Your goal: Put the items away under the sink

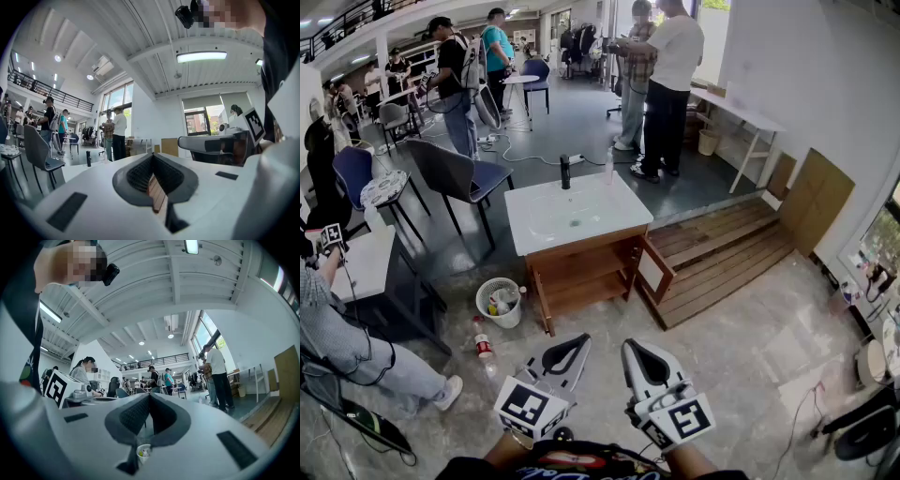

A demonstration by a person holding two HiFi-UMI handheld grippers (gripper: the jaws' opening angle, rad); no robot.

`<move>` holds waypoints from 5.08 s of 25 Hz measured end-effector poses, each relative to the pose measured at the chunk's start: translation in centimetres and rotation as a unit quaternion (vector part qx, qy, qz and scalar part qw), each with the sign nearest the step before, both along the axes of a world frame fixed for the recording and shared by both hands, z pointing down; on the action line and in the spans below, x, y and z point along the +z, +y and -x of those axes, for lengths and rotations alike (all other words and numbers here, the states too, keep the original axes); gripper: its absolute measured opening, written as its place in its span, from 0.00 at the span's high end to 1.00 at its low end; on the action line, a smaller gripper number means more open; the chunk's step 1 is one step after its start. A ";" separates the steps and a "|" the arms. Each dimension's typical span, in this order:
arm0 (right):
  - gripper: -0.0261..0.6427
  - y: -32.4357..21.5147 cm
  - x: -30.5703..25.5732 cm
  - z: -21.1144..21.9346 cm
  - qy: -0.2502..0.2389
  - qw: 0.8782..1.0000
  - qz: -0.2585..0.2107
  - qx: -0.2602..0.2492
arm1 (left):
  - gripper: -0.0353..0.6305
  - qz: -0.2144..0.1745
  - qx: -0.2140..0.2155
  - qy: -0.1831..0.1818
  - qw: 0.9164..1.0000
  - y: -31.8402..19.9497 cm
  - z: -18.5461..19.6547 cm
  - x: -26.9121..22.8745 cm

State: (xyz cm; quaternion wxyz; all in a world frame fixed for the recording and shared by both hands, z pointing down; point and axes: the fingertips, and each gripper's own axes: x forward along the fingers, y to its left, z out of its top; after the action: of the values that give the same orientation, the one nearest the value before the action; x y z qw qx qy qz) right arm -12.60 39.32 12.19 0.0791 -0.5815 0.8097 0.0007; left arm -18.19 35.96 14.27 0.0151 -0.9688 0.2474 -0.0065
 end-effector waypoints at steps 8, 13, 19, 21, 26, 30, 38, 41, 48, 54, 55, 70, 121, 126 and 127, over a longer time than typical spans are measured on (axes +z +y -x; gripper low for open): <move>0.95 0.5 -0.2 -0.4 -0.027 1.000 -0.007 -0.012 | 0.94 -0.004 0.004 -0.011 1.000 0.6 -0.9 0.0; 0.95 1.1 0.2 -0.9 -0.021 1.000 -0.003 -0.009 | 0.94 -0.001 0.008 -0.017 1.000 1.3 -1.7 0.3; 0.95 2.1 -0.3 -2.1 -0.038 0.999 -0.013 -0.013 | 0.94 -0.004 0.017 -0.024 1.000 2.6 -3.3 0.5; 0.95 2.5 -0.4 -2.4 -0.038 0.999 -0.015 -0.016 | 0.94 -0.005 0.015 -0.026 1.000 3.0 -3.6 0.5; 0.95 3.4 -0.6 -3.3 -0.044 0.999 -0.017 -0.026 | 0.94 -0.013 0.003 -0.032 0.999 4.1 -4.4 0.2; 0.95 4.4 0.1 -4.2 -0.038 0.999 -0.005 -0.025 | 0.94 -0.006 -0.005 -0.031 0.999 5.3 -5.1 0.2; 0.95 6.4 -0.2 -5.6 -0.043 0.999 -0.016 -0.021 | 0.94 -0.012 0.004 -0.029 0.999 7.6 -7.0 -0.3; 0.95 7.0 0.5 -6.3 -0.038 0.999 -0.005 -0.010 | 0.94 -0.006 0.004 -0.032 0.999 7.9 -7.3 0.0; 0.95 7.2 0.7 -8.2 -0.035 0.999 -0.001 0.011 | 0.94 -0.014 0.022 -0.030 0.999 7.6 -9.1 -0.1; 0.95 5.7 0.4 -9.0 -0.024 0.999 -0.003 0.020 | 0.94 -0.010 0.034 -0.016 0.999 6.2 -10.1 -0.4; 0.95 5.3 0.4 -9.1 -0.023 0.999 -0.002 0.022 | 0.94 -0.012 0.035 -0.013 0.999 5.9 -10.2 -0.5; 0.95 -1.0 1.8 -9.1 -0.002 0.999 0.026 0.044 | 0.94 0.010 0.059 -0.005 0.998 -1.3 -10.9 1.3; 0.95 -27.5 2.6 -7.9 0.019 0.998 0.045 0.044 | 0.94 0.013 0.055 0.016 0.998 -27.4 -8.8 1.8; 0.95 -28.7 3.1 -7.9 0.020 0.997 0.052 0.053 | 0.94 0.015 0.059 0.019 0.998 -28.8 -8.6 2.3; 0.95 -28.9 3.2 -7.9 0.018 0.997 0.051 0.058 | 0.94 0.016 0.063 0.017 0.998 -28.9 -8.6 2.4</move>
State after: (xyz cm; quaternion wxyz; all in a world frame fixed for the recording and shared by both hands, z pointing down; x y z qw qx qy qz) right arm -4.69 10.41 15.39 0.0347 -0.6306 0.7749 -0.0258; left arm -9.56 7.03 16.71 -0.0042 -0.9825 0.1862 0.0074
